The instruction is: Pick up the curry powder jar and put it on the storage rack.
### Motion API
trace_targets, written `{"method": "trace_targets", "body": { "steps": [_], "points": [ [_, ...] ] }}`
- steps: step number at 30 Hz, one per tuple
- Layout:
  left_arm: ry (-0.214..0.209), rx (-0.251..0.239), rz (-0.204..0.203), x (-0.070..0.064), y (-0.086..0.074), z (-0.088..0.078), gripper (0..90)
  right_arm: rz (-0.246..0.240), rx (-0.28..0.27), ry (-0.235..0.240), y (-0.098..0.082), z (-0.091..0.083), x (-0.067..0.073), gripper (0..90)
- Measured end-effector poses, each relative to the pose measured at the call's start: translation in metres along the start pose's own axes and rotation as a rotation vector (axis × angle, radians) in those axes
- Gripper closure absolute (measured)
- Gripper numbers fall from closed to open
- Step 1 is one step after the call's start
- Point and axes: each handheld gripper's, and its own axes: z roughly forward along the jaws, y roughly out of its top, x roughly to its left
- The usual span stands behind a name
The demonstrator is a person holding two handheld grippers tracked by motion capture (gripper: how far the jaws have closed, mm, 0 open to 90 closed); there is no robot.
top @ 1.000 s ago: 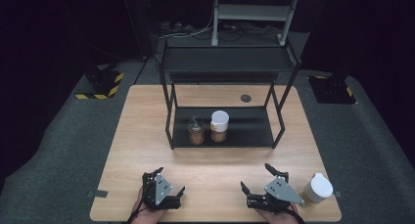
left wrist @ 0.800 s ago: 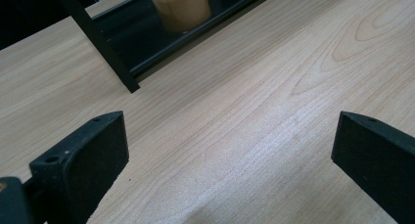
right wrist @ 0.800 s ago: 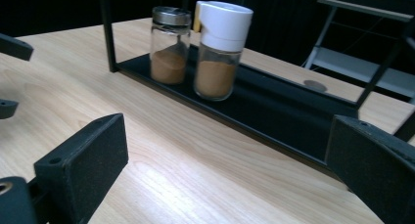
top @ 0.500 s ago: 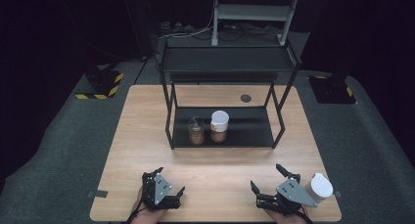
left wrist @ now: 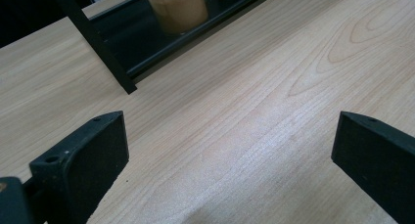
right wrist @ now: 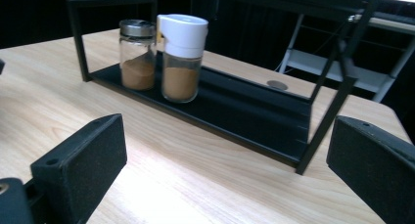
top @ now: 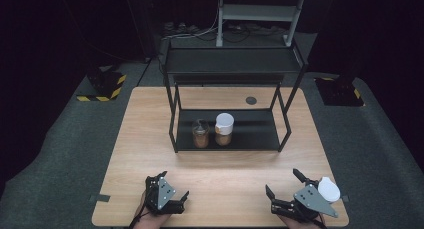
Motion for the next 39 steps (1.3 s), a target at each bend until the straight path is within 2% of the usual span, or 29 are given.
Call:
{"method": "trace_targets", "body": {
  "steps": [15, 39],
  "points": [
    [-0.002, 0.001, 0.001, 0.000, 0.000, 0.000, 0.7, 0.035, -0.027, -0.061, -0.001, -0.022, -0.014, 0.6],
    [-0.001, 0.002, 0.001, 0.000, 0.000, 0.000, 0.7, 0.093, -0.026, -0.169, -0.011, -0.051, -0.030, 0.6]
  ]
}}
